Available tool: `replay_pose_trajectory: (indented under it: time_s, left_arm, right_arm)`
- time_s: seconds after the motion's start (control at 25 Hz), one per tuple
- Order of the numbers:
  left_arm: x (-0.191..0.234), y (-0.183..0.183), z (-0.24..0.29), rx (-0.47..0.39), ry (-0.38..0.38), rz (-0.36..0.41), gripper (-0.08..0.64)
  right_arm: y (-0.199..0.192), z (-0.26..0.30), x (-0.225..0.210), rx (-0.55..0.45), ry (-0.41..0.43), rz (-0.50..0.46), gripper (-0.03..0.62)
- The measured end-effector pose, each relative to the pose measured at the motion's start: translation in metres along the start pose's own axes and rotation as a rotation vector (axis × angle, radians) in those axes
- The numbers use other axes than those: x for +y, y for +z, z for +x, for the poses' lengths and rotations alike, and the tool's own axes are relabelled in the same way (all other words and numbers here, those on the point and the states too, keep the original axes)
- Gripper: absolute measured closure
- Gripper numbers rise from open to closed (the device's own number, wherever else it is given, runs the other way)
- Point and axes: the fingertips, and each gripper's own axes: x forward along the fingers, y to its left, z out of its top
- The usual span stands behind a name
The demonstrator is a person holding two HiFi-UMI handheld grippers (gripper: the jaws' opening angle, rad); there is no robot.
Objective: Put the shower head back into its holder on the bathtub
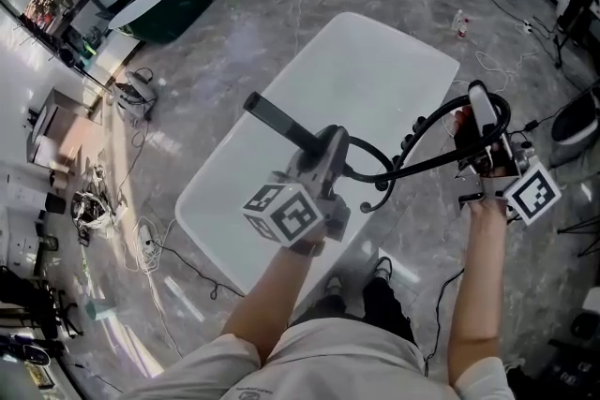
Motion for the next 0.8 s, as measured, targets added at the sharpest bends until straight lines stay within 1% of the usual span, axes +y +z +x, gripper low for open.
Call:
replay_pose_trajectory:
  time_s: [0.08,0.16,0.24,0.28,0.32,0.36,0.48,0.56,0.64,0.68,0.72,0.8]
  left_arm:
    - [0.004,-0.006,0.002,0.013,0.011,0.009,0.489]
    - [0.007,-0.013,0.004,0.026,0.017,0.016,0.489]
    - [0.008,-0.018,0.006,0.032,0.017,0.022,0.489]
    - [0.008,-0.018,0.007,0.031,0.017,0.027,0.489]
    - [0.007,-0.018,0.009,0.028,0.018,0.034,0.489]
    - [0.007,-0.017,0.010,0.024,0.019,0.043,0.489]
    - [0.005,-0.012,0.006,0.017,0.033,0.091,0.489]
    - [0.007,-0.009,0.002,0.017,0.051,0.121,0.489]
    - [0.011,-0.008,-0.002,0.019,0.075,0.136,0.489]
    - [0.014,-0.009,-0.006,0.020,0.087,0.140,0.489]
    - [0.017,-0.009,-0.009,0.020,0.096,0.141,0.489]
    - [0.024,-0.011,-0.016,0.015,0.108,0.136,0.489]
  right_arm:
    - [0.000,-0.005,-0.008,0.044,-0.046,-0.096,0.523]
    - [0.002,-0.010,-0.013,0.075,-0.094,-0.227,0.523]
    - [0.006,-0.009,-0.009,0.093,-0.106,-0.363,0.523]
    - [0.008,-0.005,-0.005,0.098,-0.091,-0.410,0.523]
    - [0.008,0.001,-0.001,0.099,-0.064,-0.431,0.523]
    - [0.006,0.006,0.003,0.098,-0.031,-0.427,0.523]
    - [-0.010,0.023,0.009,0.101,0.056,-0.344,0.523]
    - [-0.022,0.030,0.008,0.112,0.089,-0.285,0.523]
    - [-0.030,0.033,0.002,0.118,0.083,-0.264,0.523]
    - [-0.032,0.033,-0.002,0.120,0.058,-0.288,0.523]
    - [-0.033,0.033,-0.004,0.123,0.029,-0.333,0.523]
    - [-0.032,0.034,-0.004,0.136,-0.013,-0.461,0.523]
